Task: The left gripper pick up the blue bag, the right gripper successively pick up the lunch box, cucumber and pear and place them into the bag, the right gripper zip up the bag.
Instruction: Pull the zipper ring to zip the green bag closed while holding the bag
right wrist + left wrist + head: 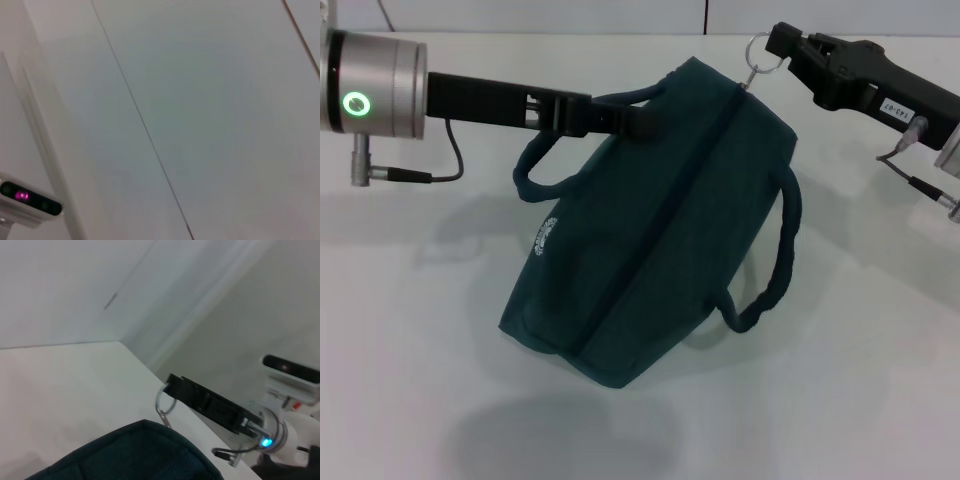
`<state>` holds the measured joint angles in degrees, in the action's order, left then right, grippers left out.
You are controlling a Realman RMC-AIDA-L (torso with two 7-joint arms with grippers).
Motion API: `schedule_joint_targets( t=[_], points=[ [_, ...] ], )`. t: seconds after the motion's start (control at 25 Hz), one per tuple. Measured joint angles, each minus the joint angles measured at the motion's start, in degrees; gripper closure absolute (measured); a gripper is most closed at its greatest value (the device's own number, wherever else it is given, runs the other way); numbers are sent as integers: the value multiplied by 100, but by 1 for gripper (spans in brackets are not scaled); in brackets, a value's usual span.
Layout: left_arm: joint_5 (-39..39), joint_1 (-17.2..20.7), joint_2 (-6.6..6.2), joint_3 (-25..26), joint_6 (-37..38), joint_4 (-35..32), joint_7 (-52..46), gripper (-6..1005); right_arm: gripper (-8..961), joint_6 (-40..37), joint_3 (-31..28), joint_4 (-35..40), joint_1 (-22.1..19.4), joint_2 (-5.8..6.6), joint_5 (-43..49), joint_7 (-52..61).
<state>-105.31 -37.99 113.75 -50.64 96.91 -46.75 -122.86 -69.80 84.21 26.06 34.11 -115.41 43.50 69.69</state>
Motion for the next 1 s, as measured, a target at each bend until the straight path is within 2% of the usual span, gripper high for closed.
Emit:
schedule_joint_targets(
  t=[0.32, 1.0],
  points=[
    [94, -10, 65, 1, 312, -7, 250, 938, 943, -42, -2, -23, -20, 27, 0, 243],
    [398, 17, 66, 19, 527, -22, 575, 931, 942, 104, -19, -662, 68, 23, 47, 840]
  ],
)
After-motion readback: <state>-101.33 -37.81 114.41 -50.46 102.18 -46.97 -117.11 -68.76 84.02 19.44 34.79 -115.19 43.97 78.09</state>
